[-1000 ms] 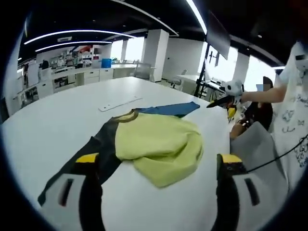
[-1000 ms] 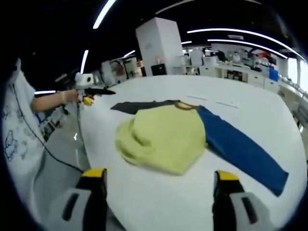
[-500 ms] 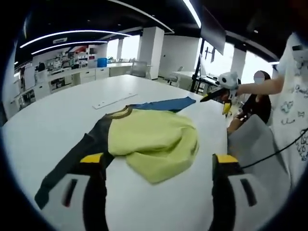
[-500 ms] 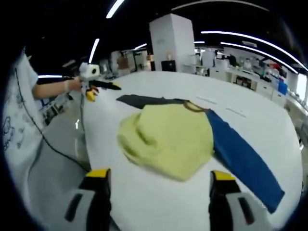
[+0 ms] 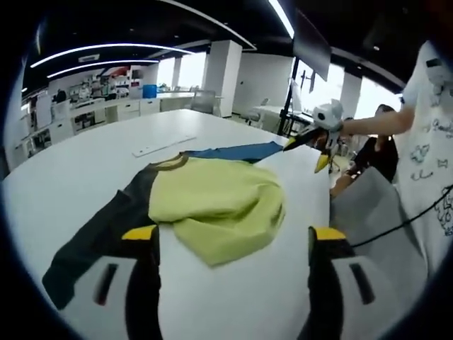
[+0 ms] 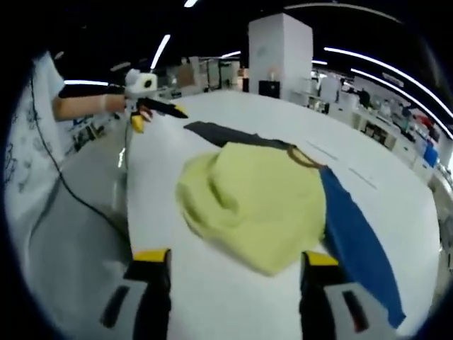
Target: Fold the garment on the visible template until the final outline fits inside the template.
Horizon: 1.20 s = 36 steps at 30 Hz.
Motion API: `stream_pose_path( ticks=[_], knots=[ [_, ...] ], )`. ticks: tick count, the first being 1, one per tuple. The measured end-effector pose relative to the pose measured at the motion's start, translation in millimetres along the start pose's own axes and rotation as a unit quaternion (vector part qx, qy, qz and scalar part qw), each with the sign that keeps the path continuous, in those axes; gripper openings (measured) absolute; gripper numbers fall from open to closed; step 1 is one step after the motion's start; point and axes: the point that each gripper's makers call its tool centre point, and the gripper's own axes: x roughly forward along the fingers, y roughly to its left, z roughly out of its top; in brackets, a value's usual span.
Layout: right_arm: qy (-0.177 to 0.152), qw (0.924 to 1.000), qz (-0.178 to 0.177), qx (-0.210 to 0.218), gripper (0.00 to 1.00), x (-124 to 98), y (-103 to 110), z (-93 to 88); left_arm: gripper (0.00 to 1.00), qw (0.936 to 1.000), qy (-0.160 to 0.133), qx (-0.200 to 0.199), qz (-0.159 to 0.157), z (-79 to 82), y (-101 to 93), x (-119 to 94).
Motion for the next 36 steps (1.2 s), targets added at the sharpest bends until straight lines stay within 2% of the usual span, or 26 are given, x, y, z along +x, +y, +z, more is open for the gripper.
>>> stream_pose_path(
  ticks=[4,10,15,22,24,27,30,36],
  knots=[
    [0.020,0.9994,0.002,-0.030,0.65,8.3,1.2,-6.0,0.79,1.0000,-0.004,-0.005,0.001,-3.6,-4.8,-3.2],
    [0.025,0.9970,-0.005,-0.073,0.51,21.9,-0.2,-4.9,0.76,0.9999,-0.004,-0.011,0.005,-12.2,-11.4,-8.3],
    [0.029,0.9958,-0.005,-0.087,0.43,34.6,2.6,-3.3,0.75,0.9998,-0.002,-0.017,0.006,-18.5,-15.0,-10.7],
    [0.046,0.9911,-0.016,-0.124,0.34,46.4,-0.9,-8.4,0.74,0.9998,0.015,-0.007,0.010,-26.4,-18.0,-14.4],
    [0.057,0.9869,-0.019,-0.150,0.31,50.1,-2.4,-11.8,0.74,0.9997,0.019,-0.007,0.012,-29.6,-17.6,-15.5],
    [0.064,0.9854,-0.017,-0.157,0.28,56.1,0.2,-15.6,0.73,0.9996,0.019,-0.013,0.013,-32.1,-20.3,-16.2],
    [0.076,0.9798,-0.031,-0.182,0.20,62.3,-3.6,-18.8,0.72,0.9995,0.022,-0.015,0.014,-35.7,-23.7,-16.0],
    [0.071,0.9780,-0.045,-0.191,0.12,69.8,-7.1,-15.9,0.72,0.9991,0.035,-0.015,0.015,-45.0,-24.5,-19.5]
  ],
)
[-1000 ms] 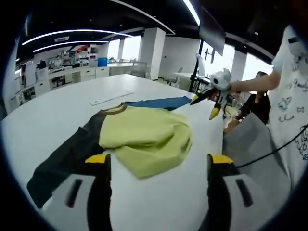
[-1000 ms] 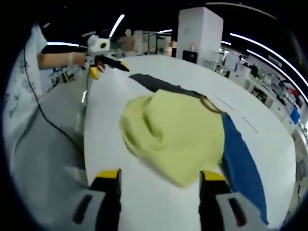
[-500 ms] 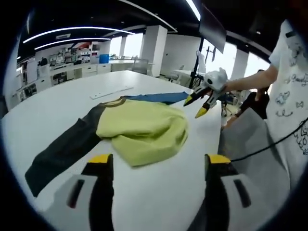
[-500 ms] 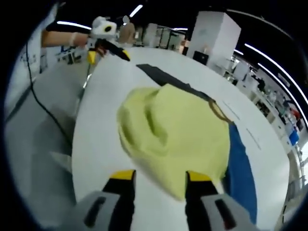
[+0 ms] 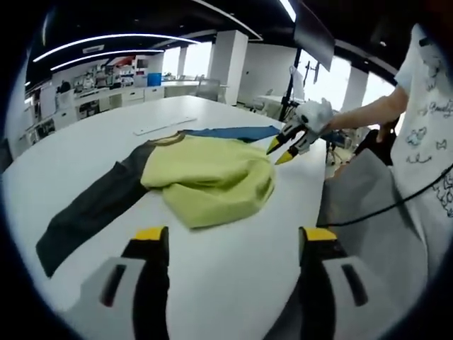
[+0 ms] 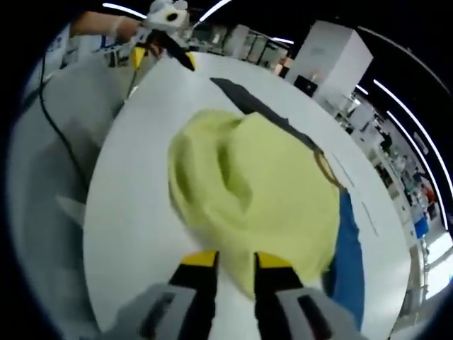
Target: Fold the garment on the visible template until the final outline fits inside the template.
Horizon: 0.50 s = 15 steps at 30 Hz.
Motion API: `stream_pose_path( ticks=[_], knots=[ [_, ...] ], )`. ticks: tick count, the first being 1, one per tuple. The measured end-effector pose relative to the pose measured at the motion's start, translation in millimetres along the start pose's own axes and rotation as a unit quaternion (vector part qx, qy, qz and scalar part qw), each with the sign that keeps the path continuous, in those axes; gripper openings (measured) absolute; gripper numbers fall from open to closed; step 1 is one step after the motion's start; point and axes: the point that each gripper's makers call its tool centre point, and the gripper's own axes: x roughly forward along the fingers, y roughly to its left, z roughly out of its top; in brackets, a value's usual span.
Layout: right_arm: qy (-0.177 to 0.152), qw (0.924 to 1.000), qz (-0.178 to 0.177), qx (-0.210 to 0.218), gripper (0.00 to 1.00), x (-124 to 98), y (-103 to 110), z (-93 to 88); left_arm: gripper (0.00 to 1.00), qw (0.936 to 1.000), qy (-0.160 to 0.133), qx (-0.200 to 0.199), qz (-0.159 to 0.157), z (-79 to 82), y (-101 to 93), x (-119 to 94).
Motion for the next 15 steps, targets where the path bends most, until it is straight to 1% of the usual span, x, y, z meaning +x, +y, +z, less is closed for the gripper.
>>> stream_pose_path(
  ticks=[2,3,4,5,6,8,9,10,11,13,14,15],
  knots=[
    [0.002,1.0000,-0.002,-0.002,0.06,1.0,-1.0,-0.4,0.72,1.0000,0.001,-0.002,0.002,-1.0,2.0,-1.5],
    [0.002,1.0000,0.000,-0.001,0.00,1.0,-1.6,-0.2,0.72,1.0000,0.001,-0.002,0.003,-1.3,2.5,-1.9],
    [0.007,0.9999,0.002,0.011,0.00,0.4,-2.3,-1.7,0.72,1.0000,0.001,-0.003,0.003,-2.3,4.5,-2.7],
    [-0.001,0.9999,0.001,0.010,0.00,0.5,-4.5,1.5,0.72,1.0000,0.001,-0.003,0.004,-2.8,5.4,-3.0],
    [-0.002,0.9998,0.000,0.019,0.00,-0.2,-6.1,1.4,0.72,1.0000,0.002,-0.003,0.005,-3.4,6.4,-3.2],
    [-0.010,0.9995,0.000,0.029,0.00,-4.5,-12.0,8.4,0.72,1.0000,0.000,-0.006,0.005,-3.6,7.5,-3.3],
    [-0.017,0.9995,0.001,0.026,0.00,-7.0,-15.8,13.0,0.72,1.0000,-0.001,-0.007,0.005,-3.9,7.8,-3.0],
    [-0.021,0.9994,0.011,0.024,0.00,-7.9,-15.0,16.0,0.71,1.0000,-0.001,-0.007,0.005,-3.8,6.8,-2.2],
    [-0.019,0.9988,0.040,0.019,0.00,-9.9,-7.5,17.6,0.71,1.0000,-0.001,-0.007,0.004,-3.7,5.7,-1.4],
    [-0.005,0.9990,0.043,-0.012,0.00,-9.9,-4.7,13.6,0.72,1.0000,-0.002,-0.009,0.002,-3.9,3.8,0.6],
    [-0.007,0.9987,0.044,-0.026,0.07,-8.7,-2.5,12.9,0.72,0.9999,-0.004,-0.010,0.001,-3.7,2.5,1.6],
    [-0.006,0.9988,0.044,-0.021,0.20,-7.9,1.2,12.0,0.72,0.9999,-0.004,-0.011,0.001,-3.8,1.9,2.2]
  ],
)
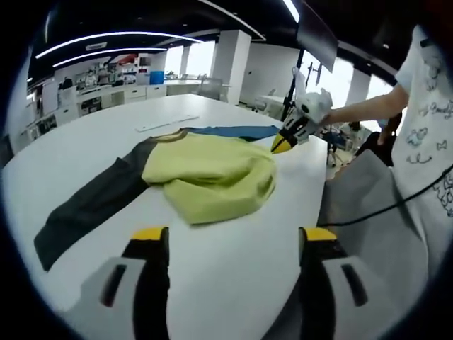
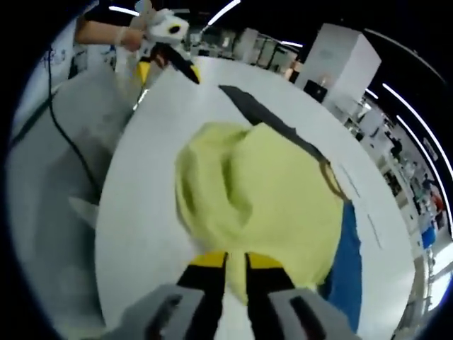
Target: Fold the garment on the visible template until the final outline fits inside the template.
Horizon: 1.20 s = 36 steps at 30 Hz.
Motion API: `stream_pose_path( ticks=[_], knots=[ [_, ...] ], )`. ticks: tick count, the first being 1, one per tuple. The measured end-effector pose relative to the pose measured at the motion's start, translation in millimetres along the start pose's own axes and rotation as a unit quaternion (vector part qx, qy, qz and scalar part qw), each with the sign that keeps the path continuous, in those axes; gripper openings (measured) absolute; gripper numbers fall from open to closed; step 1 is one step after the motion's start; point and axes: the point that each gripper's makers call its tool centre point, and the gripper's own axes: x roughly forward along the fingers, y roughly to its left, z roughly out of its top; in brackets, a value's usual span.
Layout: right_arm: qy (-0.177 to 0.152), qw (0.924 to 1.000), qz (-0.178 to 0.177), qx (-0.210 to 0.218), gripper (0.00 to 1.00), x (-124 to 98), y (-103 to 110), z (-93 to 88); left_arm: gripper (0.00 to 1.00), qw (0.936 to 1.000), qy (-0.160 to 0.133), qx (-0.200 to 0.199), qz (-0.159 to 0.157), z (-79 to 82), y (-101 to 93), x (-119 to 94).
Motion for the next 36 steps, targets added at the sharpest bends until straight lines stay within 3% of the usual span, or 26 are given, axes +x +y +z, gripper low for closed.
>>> stream_pose_path(
  ticks=[2,4,7,9,12,20,29,36],
  knots=[
    [0.007,1.0000,0.002,-0.001,0.32,2.3,7.0,-2.0,0.72,1.0000,0.000,-0.001,-0.002,-1.1,0.2,0.4],
    [0.020,0.9989,-0.013,-0.041,0.34,4.5,5.8,-5.6,0.72,1.0000,0.000,-0.002,-0.002,-2.0,1.3,0.1],
    [0.033,0.9975,-0.021,-0.058,0.37,11.0,7.2,-10.0,0.72,1.0000,0.000,-0.003,-0.002,-1.9,1.0,-0.1],
    [0.052,0.9948,-0.038,-0.078,0.33,12.8,-0.3,-15.3,0.72,1.0000,-0.001,-0.003,-0.002,-1.1,0.0,-0.8],
    [0.042,0.9962,-0.042,-0.064,0.28,13.7,-2.5,-12.6,0.72,1.0000,0.000,-0.004,0.000,-1.9,0.6,-2.7],
    [0.034,0.9979,-0.040,-0.039,0.00,10.1,-12.9,-11.9,0.71,0.9999,-0.002,-0.011,0.004,-4.1,1.7,-4.7],
    [0.021,0.9988,-0.017,-0.041,0.00,-4.2,-45.5,20.9,0.71,0.9999,-0.004,-0.013,-0.002,-4.2,-0.7,1.7],
    [0.021,0.9979,0.006,-0.060,0.00,3.6,-77.6,52.6,0.70,0.9998,-0.006,-0.017,-0.004,-3.5,-1.3,5.0]
  ],
)
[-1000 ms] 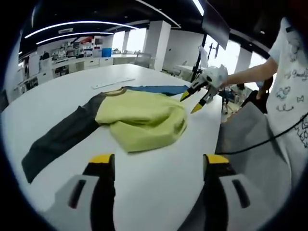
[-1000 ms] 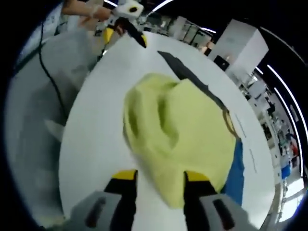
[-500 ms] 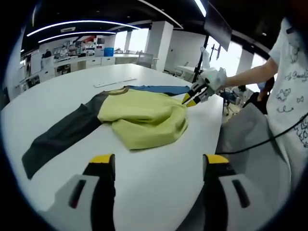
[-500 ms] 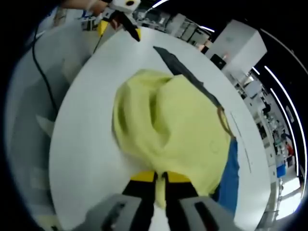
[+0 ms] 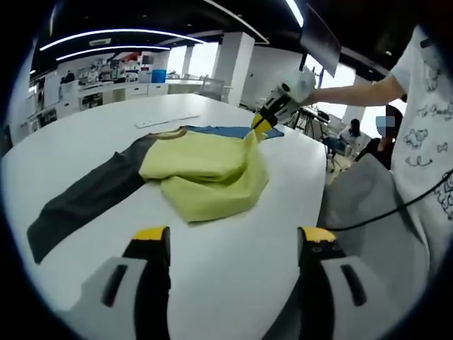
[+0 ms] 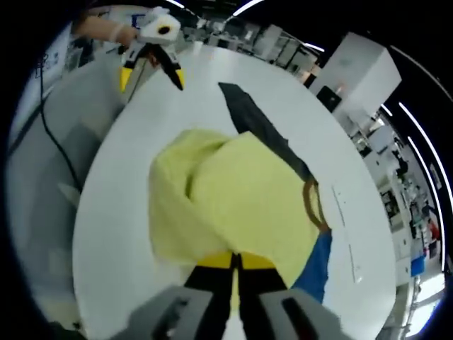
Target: Fold the garment on the visible template until the final outline fits inside the template.
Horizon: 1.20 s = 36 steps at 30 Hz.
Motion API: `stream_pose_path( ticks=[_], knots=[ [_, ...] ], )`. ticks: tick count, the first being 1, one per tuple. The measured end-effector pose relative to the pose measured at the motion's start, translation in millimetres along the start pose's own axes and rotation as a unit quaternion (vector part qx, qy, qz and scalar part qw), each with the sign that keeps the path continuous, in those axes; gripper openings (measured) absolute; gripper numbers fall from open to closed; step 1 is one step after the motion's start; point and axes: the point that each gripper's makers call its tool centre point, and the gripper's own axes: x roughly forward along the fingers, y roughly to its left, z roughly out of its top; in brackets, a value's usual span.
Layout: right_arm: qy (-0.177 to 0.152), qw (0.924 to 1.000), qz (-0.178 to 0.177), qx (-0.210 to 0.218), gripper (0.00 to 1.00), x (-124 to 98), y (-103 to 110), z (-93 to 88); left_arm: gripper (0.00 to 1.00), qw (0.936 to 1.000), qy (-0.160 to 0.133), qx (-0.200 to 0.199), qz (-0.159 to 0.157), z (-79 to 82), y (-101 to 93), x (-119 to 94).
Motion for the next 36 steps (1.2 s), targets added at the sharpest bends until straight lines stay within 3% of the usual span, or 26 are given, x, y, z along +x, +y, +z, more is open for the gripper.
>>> stream_pose_path(
  ticks=[9,22,36],
  knots=[
    [0.024,0.9990,0.038,-0.005,0.00,45.0,-24.0,14.3,0.70,0.9999,0.001,-0.012,0.001,-4.7,2.5,1.8],
    [0.044,0.9963,0.069,0.027,0.00,95.7,-31.7,17.6,0.69,0.9996,0.000,-0.027,0.003,-7.3,7.3,7.1],
    [0.056,0.9927,0.077,0.073,0.00,113.8,-24.5,13.6,0.69,0.9994,0.003,-0.033,-0.003,-8.6,10.4,12.7]
  ],
)
